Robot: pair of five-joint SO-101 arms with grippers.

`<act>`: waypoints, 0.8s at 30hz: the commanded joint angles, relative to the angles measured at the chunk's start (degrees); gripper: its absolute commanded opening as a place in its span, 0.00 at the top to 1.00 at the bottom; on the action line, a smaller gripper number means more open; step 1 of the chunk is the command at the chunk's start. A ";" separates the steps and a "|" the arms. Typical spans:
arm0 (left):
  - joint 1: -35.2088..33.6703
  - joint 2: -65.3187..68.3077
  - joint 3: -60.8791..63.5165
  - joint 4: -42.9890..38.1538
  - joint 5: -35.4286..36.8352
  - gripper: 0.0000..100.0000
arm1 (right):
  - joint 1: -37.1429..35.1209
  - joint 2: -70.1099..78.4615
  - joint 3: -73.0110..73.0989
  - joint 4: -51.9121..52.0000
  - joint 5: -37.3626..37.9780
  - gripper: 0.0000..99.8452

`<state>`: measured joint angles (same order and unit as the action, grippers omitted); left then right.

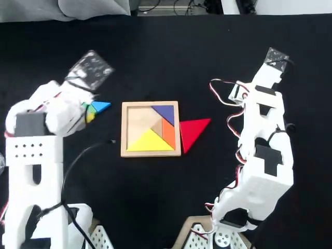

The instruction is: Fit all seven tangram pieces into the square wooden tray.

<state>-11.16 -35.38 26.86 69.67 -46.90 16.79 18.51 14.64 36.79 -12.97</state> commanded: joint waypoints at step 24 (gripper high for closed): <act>-3.30 59.16 -33.19 -12.40 -9.05 0.63 | -1.67 -0.40 -2.95 -2.29 2.64 0.99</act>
<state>-13.45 20.62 1.27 57.80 -55.69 16.18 18.51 14.64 36.70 -10.86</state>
